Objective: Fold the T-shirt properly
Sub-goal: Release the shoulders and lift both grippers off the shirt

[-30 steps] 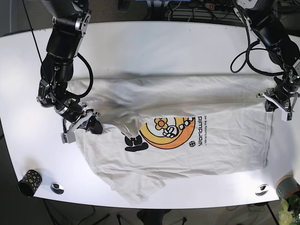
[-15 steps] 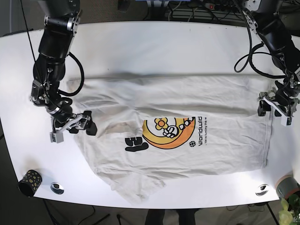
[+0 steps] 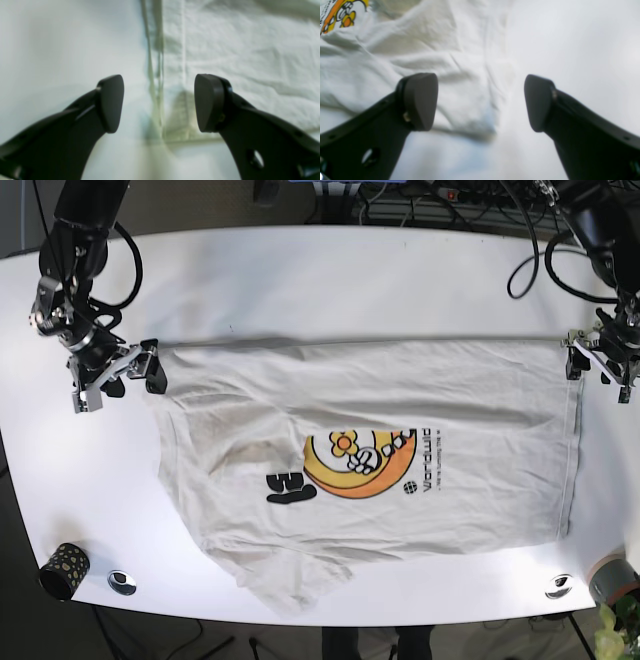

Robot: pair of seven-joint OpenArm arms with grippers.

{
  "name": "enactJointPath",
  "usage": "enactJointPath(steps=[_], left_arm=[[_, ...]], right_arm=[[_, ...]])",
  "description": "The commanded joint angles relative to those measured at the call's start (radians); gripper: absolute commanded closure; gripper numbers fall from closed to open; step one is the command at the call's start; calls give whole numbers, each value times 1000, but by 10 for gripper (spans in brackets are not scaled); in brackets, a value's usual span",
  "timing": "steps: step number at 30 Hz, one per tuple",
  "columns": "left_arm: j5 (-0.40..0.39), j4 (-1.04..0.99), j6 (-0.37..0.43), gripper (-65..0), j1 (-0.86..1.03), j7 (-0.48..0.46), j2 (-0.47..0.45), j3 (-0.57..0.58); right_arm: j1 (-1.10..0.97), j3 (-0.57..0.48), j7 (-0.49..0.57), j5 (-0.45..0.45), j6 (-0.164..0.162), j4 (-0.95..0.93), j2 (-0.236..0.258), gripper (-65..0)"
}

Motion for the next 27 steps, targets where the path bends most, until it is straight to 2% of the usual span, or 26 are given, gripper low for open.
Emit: enactJointPath(steps=[1,5,14,16,23,27], left_arm=[[-15,55,-1,-403,28,-71,-15,-3],[-10,66,-1,-403,73,-159,33,-4],[-10,60,-1,-403,94,-174,43,-7],[-9,60,-1,-403,93,-174,43,-7],[-7,0,-1,-403,88,-174,42,-4],[-9,-37,-1,-401,87,-199,39,-4]], right_arm=[[-9,15,14,10,0,14,20,-517],[-41,10,16,10,0,12,17,-517],[-25,9,19,10,6,-65,-15,-515],[-15,9,19,10,8,-78,-36,-507],[-11,6,19,8,9,-88,-76,-347],[-11,6,19,-4,9,-88,-88,-336]])
